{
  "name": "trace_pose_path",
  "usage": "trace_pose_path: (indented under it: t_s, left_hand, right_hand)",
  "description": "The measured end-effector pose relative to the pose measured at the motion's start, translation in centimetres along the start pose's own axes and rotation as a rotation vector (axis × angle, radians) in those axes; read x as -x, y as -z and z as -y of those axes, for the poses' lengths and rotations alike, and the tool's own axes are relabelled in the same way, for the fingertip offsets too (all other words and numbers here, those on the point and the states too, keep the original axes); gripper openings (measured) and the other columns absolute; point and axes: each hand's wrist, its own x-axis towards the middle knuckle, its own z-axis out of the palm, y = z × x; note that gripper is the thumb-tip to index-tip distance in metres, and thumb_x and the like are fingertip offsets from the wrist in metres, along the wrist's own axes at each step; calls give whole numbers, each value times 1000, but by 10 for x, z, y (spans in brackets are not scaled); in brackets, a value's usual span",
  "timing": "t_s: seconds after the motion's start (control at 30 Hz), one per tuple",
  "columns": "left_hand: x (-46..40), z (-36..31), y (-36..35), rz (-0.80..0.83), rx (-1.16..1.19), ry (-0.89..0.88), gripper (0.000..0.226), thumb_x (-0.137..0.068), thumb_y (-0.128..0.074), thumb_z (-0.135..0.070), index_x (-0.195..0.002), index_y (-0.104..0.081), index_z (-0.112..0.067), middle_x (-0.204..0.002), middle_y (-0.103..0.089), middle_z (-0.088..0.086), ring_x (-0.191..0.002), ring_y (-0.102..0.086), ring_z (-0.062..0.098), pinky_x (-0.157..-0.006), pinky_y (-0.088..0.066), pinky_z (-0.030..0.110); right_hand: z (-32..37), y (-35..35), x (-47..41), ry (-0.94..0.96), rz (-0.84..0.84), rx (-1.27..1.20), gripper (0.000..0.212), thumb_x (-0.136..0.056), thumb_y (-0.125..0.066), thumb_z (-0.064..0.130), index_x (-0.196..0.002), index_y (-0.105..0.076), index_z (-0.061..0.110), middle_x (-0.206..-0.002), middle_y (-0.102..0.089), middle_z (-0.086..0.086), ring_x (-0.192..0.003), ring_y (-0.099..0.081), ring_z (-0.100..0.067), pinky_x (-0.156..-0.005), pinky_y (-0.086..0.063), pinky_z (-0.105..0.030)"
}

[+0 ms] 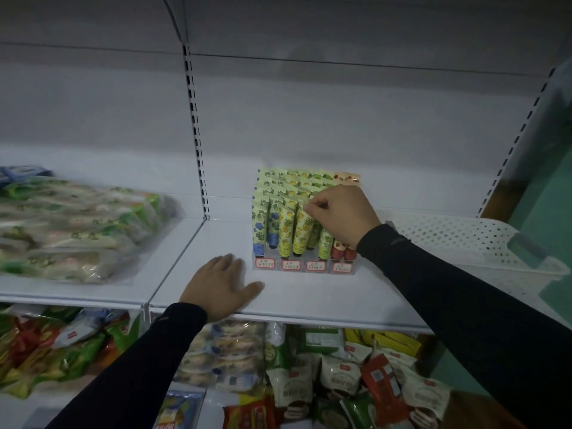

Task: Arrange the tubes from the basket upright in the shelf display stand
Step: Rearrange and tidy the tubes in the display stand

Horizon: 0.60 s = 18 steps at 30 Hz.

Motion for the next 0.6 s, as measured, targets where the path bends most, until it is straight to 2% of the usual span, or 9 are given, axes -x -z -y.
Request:
trace_pose_path:
  t_s: [0.07, 0.13, 0.23, 0.43, 0.53, 0.6]
  left_hand:
    - [-3, 5, -7, -44, 12, -11, 71, -81, -24, -81, -105, -50, -20, -118, -51, 0, -121, -45, 23, -101, -35, 36]
    - [-5, 9, -10, -74, 13, -23, 62, -81, -24, -81, -91, -44, -23, -97, -45, -6, -104, -46, 18, -92, -38, 36]
    - [-6, 10, -13, -102, 0, -41, 60, -81, -25, -79, -90, -44, -23, -95, -45, -6, -100, -45, 17, -92, -39, 36]
    - [-7, 10, -14, -111, 0, -41, 61, -81, -25, -79, -93, -46, -22, -98, -47, -6, -101, -45, 16, -93, -40, 37]
    - [-7, 11, -15, -126, -1, -41, 60, -81, -26, -79, -93, -46, -23, -98, -47, -6, -102, -45, 16, -93, -40, 37]
    - [-8, 11, -15, -124, -1, -42, 61, -81, -25, -79, -93, -46, -23, -100, -48, -6, -103, -45, 16, -93, -40, 36]
  right_hand:
    - [0, -3, 0, 4, 3, 30, 38, -96, -57, 33, -69, -68, 9, -65, -65, -4, -57, -55, -16, -59, -32, -22]
    - [0, -6, -1, 11, 18, 62, 36, -96, -57, 35, -73, -71, 11, -69, -68, -1, -60, -57, -14, -62, -39, -24]
    - [2, -8, -4, 16, 38, 75, 34, -94, -58, 40, -79, -75, 15, -76, -72, 1, -67, -63, -15, -69, -51, -29]
    - [3, -4, -3, 12, 57, 15, 30, -93, -61, 41, -81, -75, 17, -76, -71, 4, -64, -60, -10, -65, -44, -24]
    - [2, -1, -6, 45, 111, 50, 33, -94, -55, 26, -71, -70, 8, -65, -68, -3, -58, -58, -22, -67, -52, -29]
    - [1, -1, -7, 64, 122, 81, 33, -92, -53, 24, -70, -69, 5, -65, -67, -7, -60, -59, -28, -68, -54, -30]
